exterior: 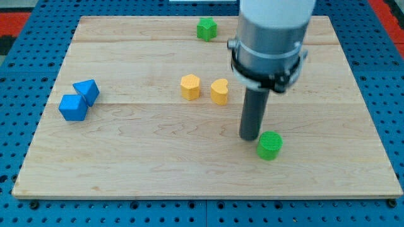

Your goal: Move the green circle to the right center

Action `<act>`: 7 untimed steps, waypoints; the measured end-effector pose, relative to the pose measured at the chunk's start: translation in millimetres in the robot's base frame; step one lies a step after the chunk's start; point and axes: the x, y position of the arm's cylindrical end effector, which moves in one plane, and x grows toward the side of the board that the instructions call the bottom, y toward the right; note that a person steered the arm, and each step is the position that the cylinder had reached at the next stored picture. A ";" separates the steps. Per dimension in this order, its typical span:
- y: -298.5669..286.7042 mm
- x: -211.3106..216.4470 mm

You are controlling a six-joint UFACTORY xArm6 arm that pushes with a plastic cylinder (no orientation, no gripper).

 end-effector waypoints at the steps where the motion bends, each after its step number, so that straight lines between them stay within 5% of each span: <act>1: 42.0 24.7; 4: 97.0 36.8; 6: 111.8 -79.5; 7: 115.5 -76.7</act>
